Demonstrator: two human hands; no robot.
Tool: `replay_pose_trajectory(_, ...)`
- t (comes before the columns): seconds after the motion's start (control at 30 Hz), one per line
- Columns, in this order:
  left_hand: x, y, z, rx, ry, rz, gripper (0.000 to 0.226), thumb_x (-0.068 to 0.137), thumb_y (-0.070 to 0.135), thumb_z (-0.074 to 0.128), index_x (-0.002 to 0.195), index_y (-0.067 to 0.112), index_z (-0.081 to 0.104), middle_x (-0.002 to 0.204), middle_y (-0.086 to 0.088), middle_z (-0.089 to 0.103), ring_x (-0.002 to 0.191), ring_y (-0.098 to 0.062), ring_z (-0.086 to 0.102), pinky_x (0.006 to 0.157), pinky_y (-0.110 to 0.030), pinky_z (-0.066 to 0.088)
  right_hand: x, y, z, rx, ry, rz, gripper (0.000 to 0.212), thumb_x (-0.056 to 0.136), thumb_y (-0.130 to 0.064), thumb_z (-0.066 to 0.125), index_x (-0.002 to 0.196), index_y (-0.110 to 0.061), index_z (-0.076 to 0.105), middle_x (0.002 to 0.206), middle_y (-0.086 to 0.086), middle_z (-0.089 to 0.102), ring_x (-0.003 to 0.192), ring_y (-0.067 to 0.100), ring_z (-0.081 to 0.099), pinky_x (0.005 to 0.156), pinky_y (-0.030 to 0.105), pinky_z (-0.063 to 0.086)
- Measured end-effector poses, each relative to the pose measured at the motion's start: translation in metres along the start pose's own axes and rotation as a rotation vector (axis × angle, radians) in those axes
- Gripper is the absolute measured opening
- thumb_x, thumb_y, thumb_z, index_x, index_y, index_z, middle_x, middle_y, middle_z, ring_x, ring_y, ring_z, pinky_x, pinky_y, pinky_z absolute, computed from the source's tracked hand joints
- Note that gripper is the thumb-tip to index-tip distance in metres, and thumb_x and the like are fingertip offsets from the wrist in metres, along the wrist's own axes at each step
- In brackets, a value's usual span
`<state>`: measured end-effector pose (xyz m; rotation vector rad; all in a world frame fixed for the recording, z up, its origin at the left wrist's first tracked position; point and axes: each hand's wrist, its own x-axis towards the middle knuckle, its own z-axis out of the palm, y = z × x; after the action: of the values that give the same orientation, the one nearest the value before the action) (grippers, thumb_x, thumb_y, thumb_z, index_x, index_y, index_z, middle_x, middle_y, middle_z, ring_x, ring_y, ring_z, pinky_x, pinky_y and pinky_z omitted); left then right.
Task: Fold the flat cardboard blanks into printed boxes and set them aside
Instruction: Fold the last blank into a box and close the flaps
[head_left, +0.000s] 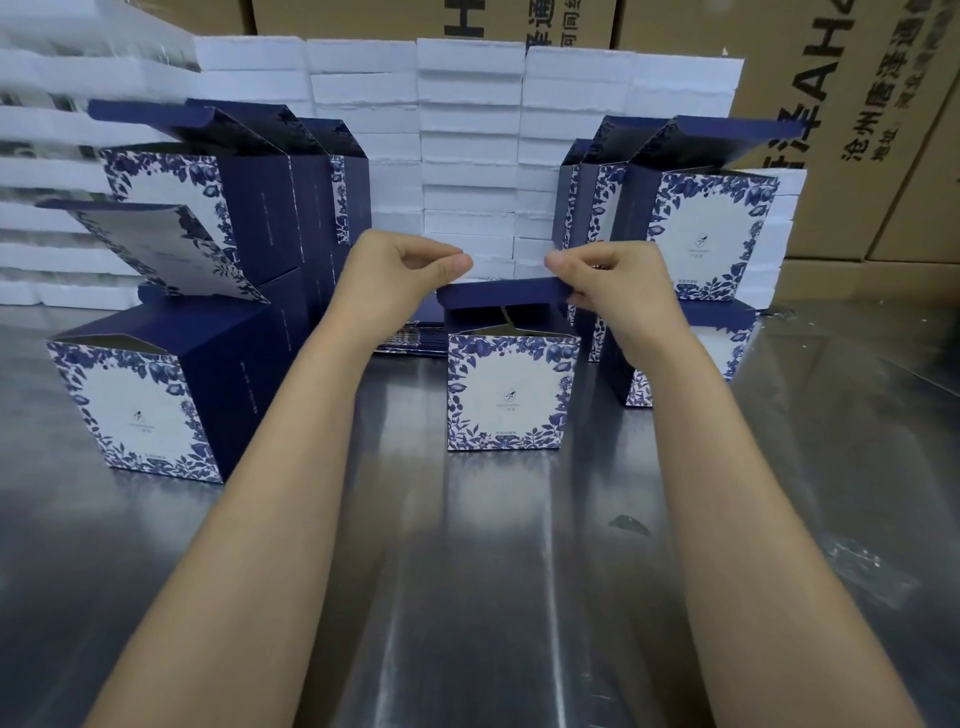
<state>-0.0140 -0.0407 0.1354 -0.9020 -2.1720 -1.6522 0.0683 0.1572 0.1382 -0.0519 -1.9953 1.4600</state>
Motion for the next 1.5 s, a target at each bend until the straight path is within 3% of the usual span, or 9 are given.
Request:
replay_pose_trajectory(0.1,-0.001,-0.001,0.0,0.023,-0.131,-0.089,0.007,0.084,0.027,0.075,0.091,0.027,0.074,0.088,0.019,0.073,0.086,0.01,0.065,0.078,-0.005,0.045,0.001,0.001,-0.004,0.078,-0.036,0.12,0.007,0.081,-0.012,0.077,0.088,-0.01,0.074,0.071,-0.006,0.07,0.062,0.002,0.063,0.062,0.015,0.053)
replay_pose_trajectory(0.3,-0.006,-0.015,0.012,-0.042,-0.297,-0.54,0.065,0.08,0.036,0.077,0.138,0.023,0.05,0.13,0.003,0.058,0.112,-0.017,0.058,0.102,-0.041,0.048,0.0,0.018,-0.001,-0.247,-0.099,0.179,0.037,0.079,-0.011,0.077,0.114,-0.016,0.07,0.108,-0.001,0.062,0.089,0.008,0.055,0.082,0.022,0.04)
replay_pose_trajectory(0.5,-0.007,-0.02,0.023,-0.28,-0.368,-0.692,0.013,0.088,0.026,0.066,0.097,0.02,0.059,0.1,-0.001,0.068,0.09,-0.021,0.063,0.082,-0.043,0.048,-0.002,0.029,0.016,-0.055,-0.211,0.444,0.053,0.08,-0.026,0.064,0.132,-0.029,0.05,0.131,-0.004,0.054,0.115,0.017,0.056,0.101,0.047,0.046)
replay_pose_trajectory(0.63,-0.008,-0.015,0.025,-0.278,-0.394,-0.743,0.012,0.088,0.031,0.067,0.095,0.022,0.065,0.094,-0.003,0.069,0.082,-0.022,0.064,0.08,-0.047,0.047,0.0,0.029,0.021,-0.148,-0.227,0.456,0.072,0.079,-0.041,0.07,0.143,-0.03,0.039,0.124,-0.01,0.051,0.106,0.011,0.057,0.085,0.036,0.051)
replay_pose_trajectory(0.9,-0.007,-0.003,0.019,-0.155,-0.361,-0.695,0.017,0.089,0.027,0.069,0.091,0.013,0.061,0.089,-0.01,0.064,0.079,-0.027,0.06,0.088,-0.054,0.054,-0.002,0.024,0.016,-0.125,-0.253,0.479,0.068,0.083,-0.034,0.068,0.144,-0.031,0.037,0.126,-0.006,0.058,0.1,0.014,0.064,0.085,0.038,0.057)
replay_pose_trajectory(1.0,-0.004,0.0,0.006,-0.098,-0.417,-0.613,0.025,0.09,0.012,0.067,0.114,0.008,0.063,0.114,-0.01,0.069,0.098,-0.025,0.063,0.092,-0.05,0.054,-0.006,0.016,0.007,-0.063,-0.249,0.472,0.027,0.089,-0.032,0.063,0.113,-0.038,0.053,0.094,-0.006,0.066,0.069,0.008,0.065,0.06,0.027,0.058)
replay_pose_trajectory(1.07,-0.004,-0.003,-0.002,-0.161,-0.424,-0.533,0.042,0.089,-0.001,0.064,0.128,0.015,0.058,0.121,-0.002,0.068,0.109,-0.02,0.065,0.094,-0.044,0.054,-0.008,0.015,0.003,-0.024,-0.269,0.445,0.013,0.09,-0.034,0.063,0.102,-0.035,0.059,0.096,-0.007,0.066,0.083,0.013,0.064,0.072,0.035,0.059)
replay_pose_trajectory(1.3,-0.003,-0.025,0.01,-0.318,0.08,-0.396,0.08,0.082,-0.001,0.073,0.149,0.011,0.031,0.138,-0.003,0.052,0.119,-0.016,0.055,0.092,-0.023,0.047,-0.008,0.023,0.017,0.197,-0.087,0.303,0.019,0.092,-0.01,0.064,0.106,-0.005,0.053,0.122,0.017,0.062,0.101,0.023,0.067,0.064,0.026,0.059)
replay_pose_trajectory(1.5,-0.002,-0.021,0.036,-0.31,0.205,-0.511,0.036,0.103,0.044,0.038,0.105,0.012,0.054,0.099,0.002,0.061,0.087,-0.015,0.059,0.072,-0.028,0.048,-0.01,0.028,0.029,0.251,-0.179,0.378,0.044,0.09,-0.009,0.066,0.129,-0.004,0.049,0.128,0.014,0.059,0.106,0.023,0.066,0.081,0.028,0.058)
